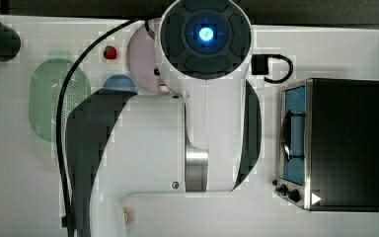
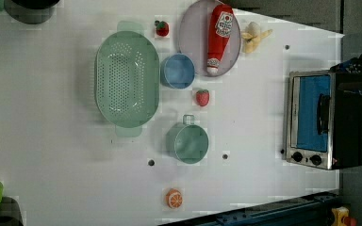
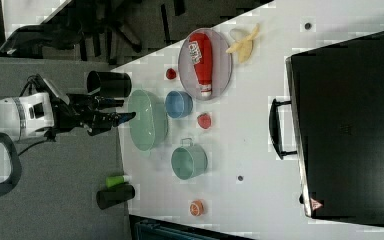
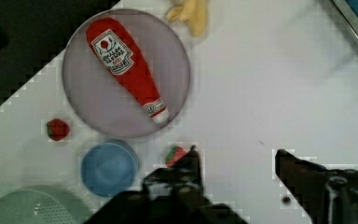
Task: Flap open oven.
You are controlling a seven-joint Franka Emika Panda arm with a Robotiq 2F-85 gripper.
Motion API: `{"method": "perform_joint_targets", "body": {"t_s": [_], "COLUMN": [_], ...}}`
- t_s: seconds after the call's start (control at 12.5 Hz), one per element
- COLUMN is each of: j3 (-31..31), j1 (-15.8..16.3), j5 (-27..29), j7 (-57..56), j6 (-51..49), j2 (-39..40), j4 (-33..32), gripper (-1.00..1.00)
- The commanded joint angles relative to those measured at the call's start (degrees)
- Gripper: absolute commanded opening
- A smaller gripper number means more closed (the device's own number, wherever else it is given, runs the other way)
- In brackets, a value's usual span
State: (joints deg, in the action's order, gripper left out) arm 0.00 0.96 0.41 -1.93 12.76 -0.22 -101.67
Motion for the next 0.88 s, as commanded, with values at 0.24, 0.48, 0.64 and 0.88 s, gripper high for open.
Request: {"method": "perform_joint_targets", "body": {"t_s": [0.24, 0.48, 0.64, 0.88], "j3": [-3.4, -3.4, -3.5, -4.2], "j1": [-1.7, -1.7, -1.7, -1.9], "j5": [-3.1, -3.1, -3.1, -3.3], "j7": [13.4, 13.4, 13.4, 13.3], "j6": [-12.4, -12.3, -12.2, -9.8], "j2": [-26.3, -26.3, -26.3, -25.8], "j4": [-18.0, -18.0, -18.1, -18.2], "gripper": [1.00, 0.65, 0.14, -0.55]}}
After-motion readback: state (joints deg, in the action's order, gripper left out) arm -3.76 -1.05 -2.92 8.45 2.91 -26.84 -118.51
